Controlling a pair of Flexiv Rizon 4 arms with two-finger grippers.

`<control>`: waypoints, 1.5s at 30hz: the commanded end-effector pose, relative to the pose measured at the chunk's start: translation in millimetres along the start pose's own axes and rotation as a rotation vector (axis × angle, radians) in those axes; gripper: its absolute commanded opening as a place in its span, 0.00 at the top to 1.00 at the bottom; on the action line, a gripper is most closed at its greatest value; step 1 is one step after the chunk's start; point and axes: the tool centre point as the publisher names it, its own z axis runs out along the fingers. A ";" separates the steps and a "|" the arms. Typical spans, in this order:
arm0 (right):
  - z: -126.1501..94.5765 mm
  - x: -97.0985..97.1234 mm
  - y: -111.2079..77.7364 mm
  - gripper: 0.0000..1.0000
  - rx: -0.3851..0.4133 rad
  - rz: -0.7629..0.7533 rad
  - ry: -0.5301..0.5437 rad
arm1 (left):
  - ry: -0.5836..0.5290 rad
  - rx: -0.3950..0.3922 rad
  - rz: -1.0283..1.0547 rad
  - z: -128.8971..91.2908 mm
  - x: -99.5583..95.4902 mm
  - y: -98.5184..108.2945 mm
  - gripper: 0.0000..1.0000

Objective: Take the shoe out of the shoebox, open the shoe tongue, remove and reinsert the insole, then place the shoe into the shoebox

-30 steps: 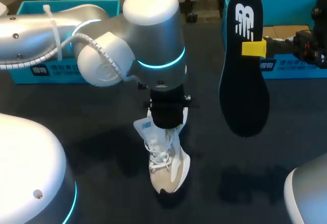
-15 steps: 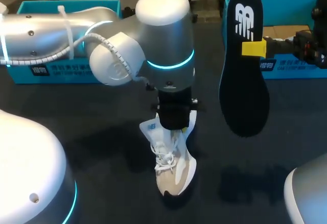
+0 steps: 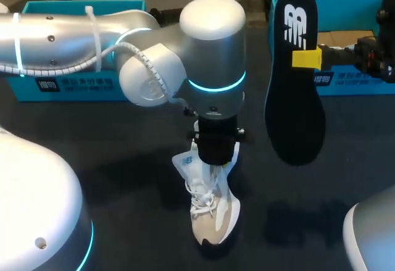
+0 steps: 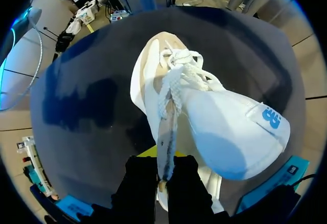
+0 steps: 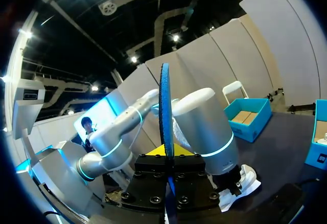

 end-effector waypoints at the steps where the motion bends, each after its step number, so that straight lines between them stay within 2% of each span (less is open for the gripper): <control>1: 2.9 -2.3 2.6 1.00 0.005 0.002 0.002 | 0.013 0.005 0.003 12.4 -7.9 4.4 1.00; 25: 2.9 -2.3 2.6 1.00 0.005 0.002 0.002 | 0.024 0.005 -0.033 48.3 -24.2 23.7 1.00; 26: 2.9 -2.3 2.6 1.00 0.005 0.002 0.002 | 0.024 0.006 -0.034 48.7 -24.5 24.2 0.97; 28: 2.9 -2.3 2.6 1.00 0.005 0.002 0.002 | 0.025 0.008 -0.039 49.5 -25.2 25.8 0.67; 31: 2.9 -2.3 2.6 1.00 0.005 0.002 0.002 | 0.022 0.010 -0.045 47.6 -25.0 27.3 0.46; 33: 2.9 -2.3 2.6 1.00 0.005 0.002 0.002 | 0.013 0.009 -0.048 44.6 -24.4 28.2 0.18; 35: 2.9 -2.3 2.6 1.00 0.005 0.002 0.002 | -0.006 0.005 -0.052 39.8 -23.2 29.1 0.05; 36: 2.9 -2.3 2.6 1.00 0.005 0.002 0.002 | -0.021 -0.003 -0.056 35.6 -22.3 29.8 0.00; 41: 2.9 -2.3 2.6 1.00 0.005 0.002 0.002 | -0.076 -0.035 -0.079 14.1 -19.4 34.1 0.00; 45: 2.9 -2.3 2.6 1.00 0.005 0.002 0.002 | -0.186 -0.081 -0.103 -16.0 -15.7 36.4 0.00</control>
